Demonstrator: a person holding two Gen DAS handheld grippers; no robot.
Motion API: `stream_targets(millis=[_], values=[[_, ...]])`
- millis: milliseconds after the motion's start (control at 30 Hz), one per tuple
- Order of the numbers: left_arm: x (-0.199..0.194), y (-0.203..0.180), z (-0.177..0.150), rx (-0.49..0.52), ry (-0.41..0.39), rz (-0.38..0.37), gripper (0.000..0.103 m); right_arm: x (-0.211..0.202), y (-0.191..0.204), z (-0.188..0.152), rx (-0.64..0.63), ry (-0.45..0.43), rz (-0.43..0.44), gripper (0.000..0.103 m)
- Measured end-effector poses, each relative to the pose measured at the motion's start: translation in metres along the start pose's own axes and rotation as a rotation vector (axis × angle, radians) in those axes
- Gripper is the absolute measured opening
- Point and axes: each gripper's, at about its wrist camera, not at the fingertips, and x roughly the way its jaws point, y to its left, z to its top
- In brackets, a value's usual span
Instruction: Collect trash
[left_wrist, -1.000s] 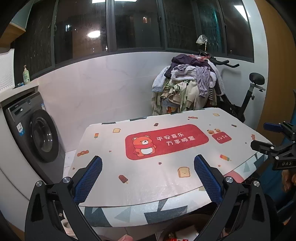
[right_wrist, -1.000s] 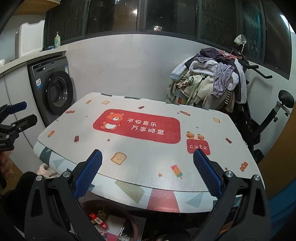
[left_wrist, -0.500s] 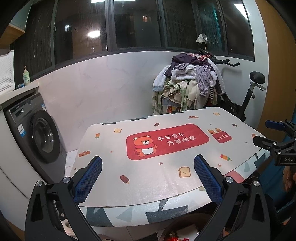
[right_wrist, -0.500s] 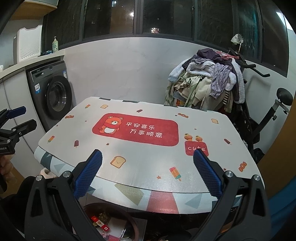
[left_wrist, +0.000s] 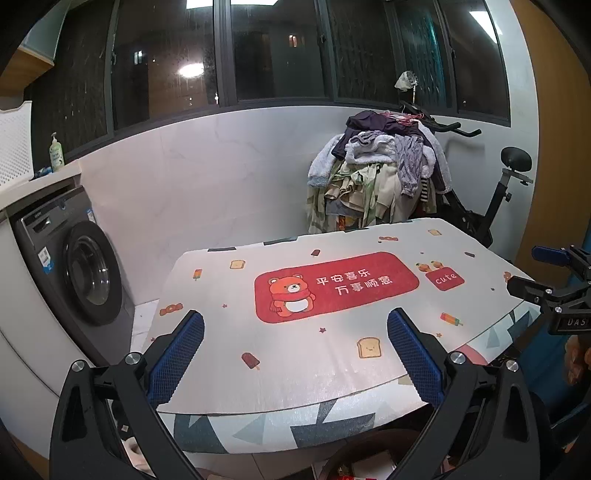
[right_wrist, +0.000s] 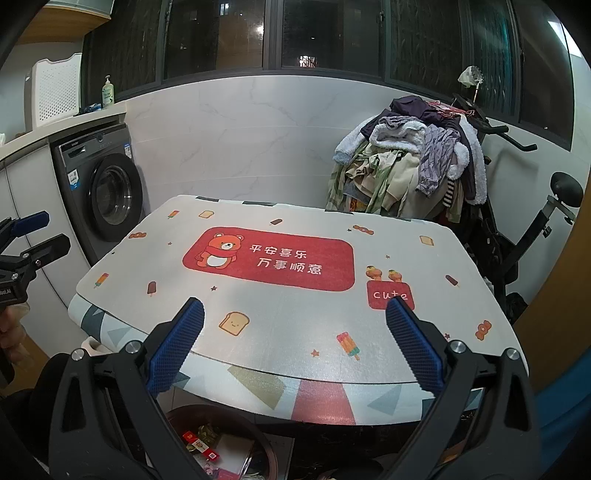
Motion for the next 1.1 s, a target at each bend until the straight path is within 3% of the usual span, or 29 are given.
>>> stream_targets(millis=[1100], values=[[-0.0022, -0.0001, 0.0051, 0.004, -0.012, -0.002, 0.097, -0.0022, -0.0010, 0.0062, 0.004, -0.008, -0.004, 0.097]])
